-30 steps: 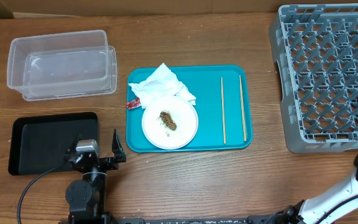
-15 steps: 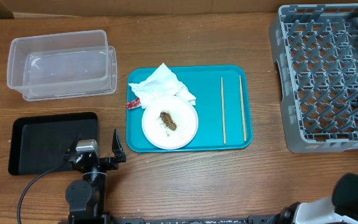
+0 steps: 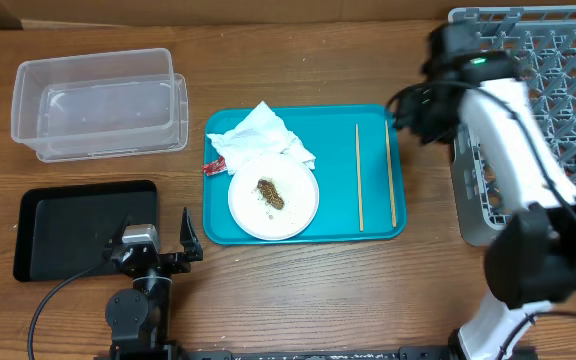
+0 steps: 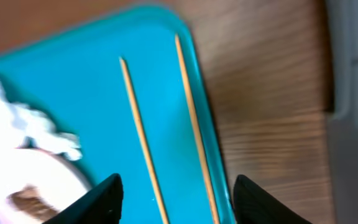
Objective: Sort waste into correct bins and load items into the dishwasher
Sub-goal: 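Reach the right gripper to the chopsticks and grasp one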
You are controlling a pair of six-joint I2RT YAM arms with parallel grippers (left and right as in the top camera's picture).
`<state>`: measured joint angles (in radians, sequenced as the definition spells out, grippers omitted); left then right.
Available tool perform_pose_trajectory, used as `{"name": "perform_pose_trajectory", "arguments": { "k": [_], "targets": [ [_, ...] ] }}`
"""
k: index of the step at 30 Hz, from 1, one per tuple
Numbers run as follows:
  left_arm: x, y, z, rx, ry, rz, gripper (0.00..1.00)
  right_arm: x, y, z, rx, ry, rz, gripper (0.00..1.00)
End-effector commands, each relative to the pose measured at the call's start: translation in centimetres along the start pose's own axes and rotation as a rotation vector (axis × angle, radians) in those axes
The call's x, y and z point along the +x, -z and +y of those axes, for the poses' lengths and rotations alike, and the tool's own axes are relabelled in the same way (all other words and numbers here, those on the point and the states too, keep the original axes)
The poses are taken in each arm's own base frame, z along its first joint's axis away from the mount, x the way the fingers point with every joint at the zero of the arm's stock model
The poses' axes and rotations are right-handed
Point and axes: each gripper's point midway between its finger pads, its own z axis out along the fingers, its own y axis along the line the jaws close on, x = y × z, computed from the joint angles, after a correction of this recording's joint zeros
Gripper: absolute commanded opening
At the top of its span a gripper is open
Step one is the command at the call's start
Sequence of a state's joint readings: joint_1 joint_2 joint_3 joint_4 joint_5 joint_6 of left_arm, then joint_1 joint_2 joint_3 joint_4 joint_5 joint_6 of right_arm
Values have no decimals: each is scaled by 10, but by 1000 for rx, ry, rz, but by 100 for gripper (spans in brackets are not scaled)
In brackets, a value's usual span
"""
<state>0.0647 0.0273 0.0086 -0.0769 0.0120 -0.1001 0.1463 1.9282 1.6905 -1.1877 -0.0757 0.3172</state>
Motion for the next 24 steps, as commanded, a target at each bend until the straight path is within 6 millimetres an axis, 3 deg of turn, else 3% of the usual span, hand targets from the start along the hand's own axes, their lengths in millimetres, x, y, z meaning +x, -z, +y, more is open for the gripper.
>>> {"name": "perform_pose_trajectory", "arguments": {
  "k": [1, 5, 9, 16, 24],
  "targets": [
    [2, 0, -2, 8, -16, 5, 100, 16, -38, 2, 80, 40, 60, 57],
    [2, 0, -2, 8, -16, 5, 100, 33, -72, 11, 121, 82, 136, 50],
    [2, 0, -2, 8, -16, 5, 100, 35, -87, 1, 216, 88, 136, 50],
    [2, 0, -2, 8, -16, 5, 100, 29, -93, -4, 246, 157, 123, 50],
    [2, 0, -2, 8, -16, 5, 100, 26, -101, 0, 233, 159, 115, 44]
  ]
}}
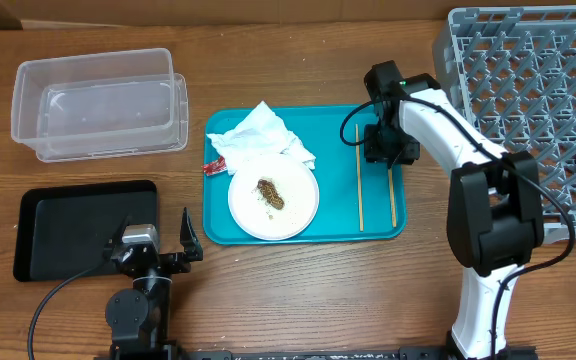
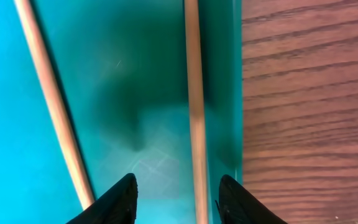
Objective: Sort waste into correct bins and load items into the dishwasher
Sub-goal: 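Reach the right gripper to the chopsticks and grasp one, then carry the chopstick right and place it into the rack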
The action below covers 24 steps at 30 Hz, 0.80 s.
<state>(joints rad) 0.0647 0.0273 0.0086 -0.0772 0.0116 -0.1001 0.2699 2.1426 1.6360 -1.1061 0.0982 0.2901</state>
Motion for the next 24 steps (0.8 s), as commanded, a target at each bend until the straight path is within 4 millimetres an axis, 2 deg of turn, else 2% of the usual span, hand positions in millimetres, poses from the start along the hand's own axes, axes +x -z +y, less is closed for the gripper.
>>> {"name": "perform_pose_trajectory", "arguments": {
  "k": [1, 5, 13, 15, 20, 24],
  "targets": [
    [2, 0, -2, 9, -16, 5, 100, -2, -6, 0, 16, 9, -5, 44],
    [2, 0, -2, 9, -16, 5, 100, -4, -9, 0, 13, 12, -16, 44],
    [2, 0, -2, 9, -16, 5, 100, 7, -35, -2, 10, 13, -13, 43],
    [2, 0, -2, 9, -16, 5, 100, 10, -38, -2, 12, 6, -7, 37],
    [2, 0, -2, 8, -16, 5, 100, 7, -33, -2, 11, -2, -9, 5],
    [2, 0, -2, 9, -16, 5, 100, -8, -8, -3, 8, -7, -28, 4]
  ]
}}
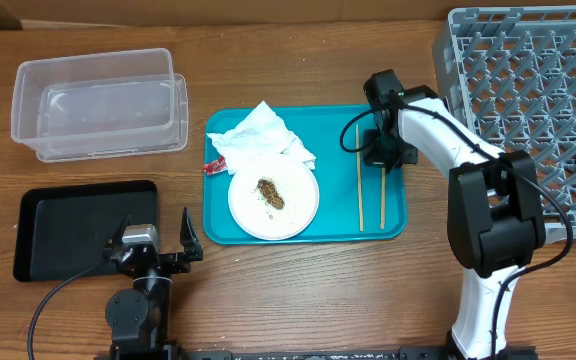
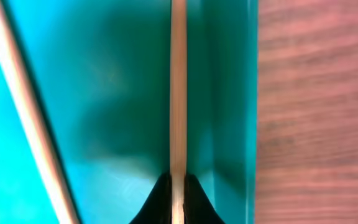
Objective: Sort waste into correct bins and load items into the dishwasher
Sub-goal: 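Carry the chopstick right and place it into the rack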
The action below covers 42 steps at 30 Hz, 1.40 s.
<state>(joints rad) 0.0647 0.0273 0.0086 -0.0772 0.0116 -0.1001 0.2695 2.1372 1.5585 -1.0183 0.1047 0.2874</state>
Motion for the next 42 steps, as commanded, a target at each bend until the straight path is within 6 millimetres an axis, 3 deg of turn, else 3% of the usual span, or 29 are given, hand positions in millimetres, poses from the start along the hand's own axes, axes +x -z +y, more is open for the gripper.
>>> {"name": "perform_pose_trajectory", "arguments": {
  "k": [1, 5, 8, 11, 13, 16, 22, 28, 37, 40, 42],
  "targets": [
    [2, 0, -2, 9, -16, 5, 100, -19, 20, -3, 3, -12, -25, 4],
    [2, 0, -2, 9, -16, 5, 100, -58, 81, -16, -10, -1, -124, 4],
    [2, 0, -2, 9, -16, 5, 100, -95, 155, -47, 10, -10, -276, 4],
    [2, 0, -2, 9, -16, 5, 100, -115, 210, -75, 13, 22, -402, 4],
    [2, 0, -2, 9, -16, 5, 100, -125, 239, -98, 23, 11, -480, 4],
    [2, 0, -2, 9, -16, 5, 100, -139, 261, -132, 30, -50, -564, 4],
    [2, 0, -2, 9, -16, 5, 100, -156, 247, -165, 5, 61, -588, 4],
    [2, 0, -2, 9, -16, 5, 100, -173, 218, -192, -2, 14, -591, 4],
    [2, 0, -2, 9, -16, 5, 100, -182, 139, -182, -43, 26, -460, 4],
    [2, 0, -2, 9, -16, 5, 100, -181, 131, -180, -34, 30, -438, 4],
    [2, 0, -2, 9, -16, 5, 100, -181, 129, -178, -36, 32, -433, 11]
  ]
}}
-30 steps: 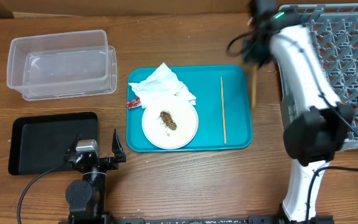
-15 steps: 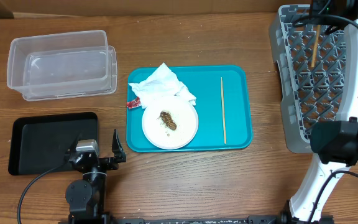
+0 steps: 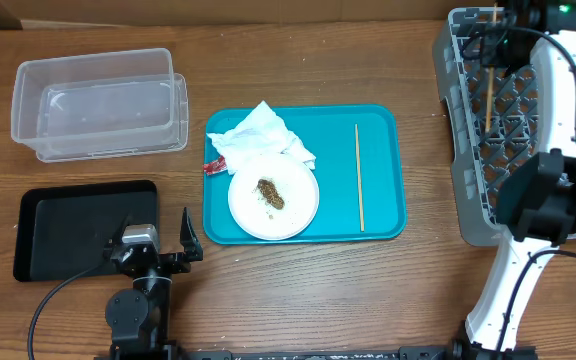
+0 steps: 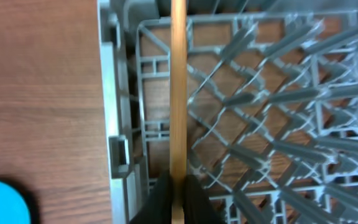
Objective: Sort waste into correct bins and load items into the dishwasher
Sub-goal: 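Carry the chopstick right and place it into the rack, then release the chopstick and move the right gripper back over the tray, then grasp the second wooden chopstick with the right gripper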
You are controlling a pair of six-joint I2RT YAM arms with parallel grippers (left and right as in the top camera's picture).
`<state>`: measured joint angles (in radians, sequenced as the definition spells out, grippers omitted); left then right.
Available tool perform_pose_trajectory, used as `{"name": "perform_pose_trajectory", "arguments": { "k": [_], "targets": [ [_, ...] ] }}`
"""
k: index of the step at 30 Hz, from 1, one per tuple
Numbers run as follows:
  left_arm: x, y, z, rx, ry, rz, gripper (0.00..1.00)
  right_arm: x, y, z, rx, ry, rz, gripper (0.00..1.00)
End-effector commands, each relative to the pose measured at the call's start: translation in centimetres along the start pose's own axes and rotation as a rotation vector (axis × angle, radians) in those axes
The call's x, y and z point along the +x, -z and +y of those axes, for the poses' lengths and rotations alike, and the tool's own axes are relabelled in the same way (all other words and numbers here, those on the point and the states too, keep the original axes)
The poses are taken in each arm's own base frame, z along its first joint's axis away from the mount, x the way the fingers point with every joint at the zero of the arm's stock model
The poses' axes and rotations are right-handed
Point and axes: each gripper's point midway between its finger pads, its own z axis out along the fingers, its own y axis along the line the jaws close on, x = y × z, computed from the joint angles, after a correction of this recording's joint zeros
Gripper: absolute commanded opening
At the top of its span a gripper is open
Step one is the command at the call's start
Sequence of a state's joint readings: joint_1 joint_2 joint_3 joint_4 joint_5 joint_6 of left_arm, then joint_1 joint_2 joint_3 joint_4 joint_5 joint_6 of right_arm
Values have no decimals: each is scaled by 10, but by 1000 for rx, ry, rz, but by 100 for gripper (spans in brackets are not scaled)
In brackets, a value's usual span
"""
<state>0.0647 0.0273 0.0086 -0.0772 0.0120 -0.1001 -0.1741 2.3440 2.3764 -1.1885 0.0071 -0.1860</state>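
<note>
My right gripper point(image 4: 178, 198) is shut on a wooden chopstick point(image 4: 178, 93), held over the left part of the grey dishwasher rack point(image 3: 468, 150); from overhead that chopstick point(image 3: 489, 75) hangs above the rack. A second chopstick point(image 3: 359, 177) lies on the teal tray point(image 3: 378, 215). The tray also carries a white plate point(image 3: 298, 200) with brown food scraps point(image 3: 269, 193), a crumpled white napkin point(image 3: 259, 131) and a small red wrapper point(image 3: 214, 166). The left gripper point(image 3: 158, 245) rests open near the front edge, beside the black bin.
A clear plastic tub point(image 3: 98, 105) stands at the back left, and a black bin point(image 3: 83, 228) sits in front of it. White dishes occupy the rack's right side at the frame edge.
My right gripper, then shut on the chopstick at the tray's right edge, now holds it above the rack's left section. One chopstick is left on the tray.
The right gripper was open above the tray's two chopsticks, then low with its fingers astride the right one, then shut on it. It now holds that chopstick over the dishwasher rack. The left arm stayed put.
</note>
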Motion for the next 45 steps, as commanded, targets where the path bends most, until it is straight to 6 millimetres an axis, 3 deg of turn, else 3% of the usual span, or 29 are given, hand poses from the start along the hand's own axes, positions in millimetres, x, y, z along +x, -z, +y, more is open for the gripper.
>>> {"name": "perform_pose_trajectory", "arguments": {
  "k": [1, 2, 8, 12, 15, 16, 17, 18, 19, 20, 22, 23, 26, 31, 37, 40, 45],
  "targets": [
    [2, 0, -2, 8, -16, 5, 100, -5, 6, 6, -5, 9, -16, 26],
    [2, 0, -2, 8, -16, 5, 100, -3, 6, 7, -6, -3, -11, 29],
    [2, 0, -2, 8, -16, 5, 100, 6, 16, 12, -16, -73, 24, 29],
    [2, 0, -2, 8, -16, 5, 100, 5, 48, 24, -30, -90, 6, 29],
    [2, 0, -2, 8, -16, 5, 100, 9, 85, 54, -143, -112, 3, 33],
    [2, 0, -2, 8, -16, 5, 100, 17, 103, 72, -220, -103, 23, 40],
    [2, 0, -2, 8, -16, 5, 100, 25, 116, 86, -287, -99, 46, 54],
    [2, 0, -2, 8, -16, 5, 100, 35, 131, 104, -373, -95, 78, 80],
    [2, 0, -2, 8, -16, 5, 100, 44, 143, 119, -442, -89, 109, 95],
    [2, 0, -2, 8, -16, 5, 100, 55, 155, 135, -514, -83, 150, 100],
    [2, 0, -2, 8, -16, 5, 100, 74, 168, 156, -586, -44, 223, 100],
    [2, 0, -2, 8, -16, 5, 100, 78, 167, 163, -585, -27, 240, 94],
    [2, 0, -2, 8, -16, 5, 100, 101, 150, 180, -499, -9, 337, 91],
    [2, 0, -2, 8, -16, 5, 100, 148, 97, 196, -250, -19, 480, 84],
    [2, 0, -2, 8, -16, 5, 100, 209, 42, 226, -186, 36, 573, 78],
    [2, 0, -2, 8, -16, 5, 100, 228, 14, 227, -122, -2, 561, 72],
    [2, 0, -2, 8, -16, 5, 100, 252, -16, 225, -91, -32, 546, 55]
  ]
}}
